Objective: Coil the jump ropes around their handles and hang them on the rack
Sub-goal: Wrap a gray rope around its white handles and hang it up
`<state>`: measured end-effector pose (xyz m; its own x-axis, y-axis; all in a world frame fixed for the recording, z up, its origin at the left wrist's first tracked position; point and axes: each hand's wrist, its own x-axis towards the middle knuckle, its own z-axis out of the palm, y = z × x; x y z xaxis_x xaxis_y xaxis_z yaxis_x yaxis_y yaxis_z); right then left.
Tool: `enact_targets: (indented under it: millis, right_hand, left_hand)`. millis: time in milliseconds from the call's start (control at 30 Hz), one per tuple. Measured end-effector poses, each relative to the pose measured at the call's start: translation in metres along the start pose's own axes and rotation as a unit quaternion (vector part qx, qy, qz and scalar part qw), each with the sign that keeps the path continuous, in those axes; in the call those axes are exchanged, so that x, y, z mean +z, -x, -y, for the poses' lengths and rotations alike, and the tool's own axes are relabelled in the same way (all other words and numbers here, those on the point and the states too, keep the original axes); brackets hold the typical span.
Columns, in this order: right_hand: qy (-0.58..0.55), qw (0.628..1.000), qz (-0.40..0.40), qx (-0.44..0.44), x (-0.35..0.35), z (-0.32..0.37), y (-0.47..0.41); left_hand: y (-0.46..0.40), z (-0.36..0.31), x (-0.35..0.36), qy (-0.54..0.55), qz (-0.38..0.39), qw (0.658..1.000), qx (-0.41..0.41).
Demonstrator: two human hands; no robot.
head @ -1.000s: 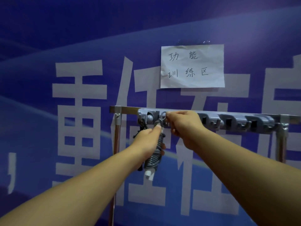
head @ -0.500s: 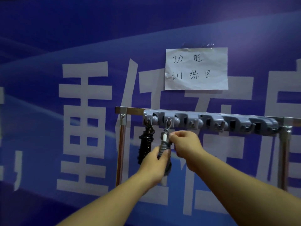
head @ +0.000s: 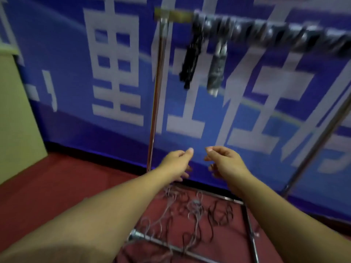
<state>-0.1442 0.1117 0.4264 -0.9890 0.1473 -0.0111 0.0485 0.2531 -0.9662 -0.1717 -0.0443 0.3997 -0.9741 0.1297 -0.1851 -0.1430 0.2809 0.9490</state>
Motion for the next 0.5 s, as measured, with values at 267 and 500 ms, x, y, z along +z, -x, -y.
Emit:
enact_targets:
  millis: [267, 500]
  right_hand:
    - [0.08, 0.961, -0.069, 0.257, -0.011, -0.236, 0.079]
    - [0.104, 0.969, -0.045, 0.218, 0.027, -0.311, 0.092]
  left_hand:
    - [0.031, 0.177, 0.06, -0.101, 0.088, 0.973, -0.187]
    - [0.031, 0.261, 0.089, -0.187, 0.067, 0.977, -0.077]
